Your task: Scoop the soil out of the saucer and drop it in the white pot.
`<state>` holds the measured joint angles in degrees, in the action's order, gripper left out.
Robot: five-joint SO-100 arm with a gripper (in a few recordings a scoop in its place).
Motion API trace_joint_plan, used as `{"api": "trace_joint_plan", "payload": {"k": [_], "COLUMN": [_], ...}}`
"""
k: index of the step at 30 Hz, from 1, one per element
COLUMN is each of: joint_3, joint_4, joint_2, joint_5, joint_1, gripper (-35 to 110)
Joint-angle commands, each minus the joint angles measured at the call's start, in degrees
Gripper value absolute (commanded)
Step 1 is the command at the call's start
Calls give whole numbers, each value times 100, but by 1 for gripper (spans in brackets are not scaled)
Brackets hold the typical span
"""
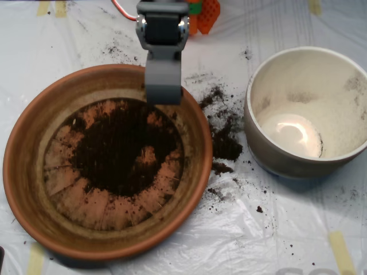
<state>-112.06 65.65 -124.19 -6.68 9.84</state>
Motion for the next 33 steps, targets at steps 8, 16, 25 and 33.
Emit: {"api": "trace_joint_plan", "payload": {"k": [8, 16, 25, 33], "joint_3": [1397, 2188, 4122, 4676], "joint_4": [738, 1011, 1758, 2048], "joint_2": [-316, 290, 1538, 2285], "joint_5": [229, 299, -70, -290], "joint_1": [-668, -1573, -2610, -3401], "gripper": [-1, -1, -1, -1]}}
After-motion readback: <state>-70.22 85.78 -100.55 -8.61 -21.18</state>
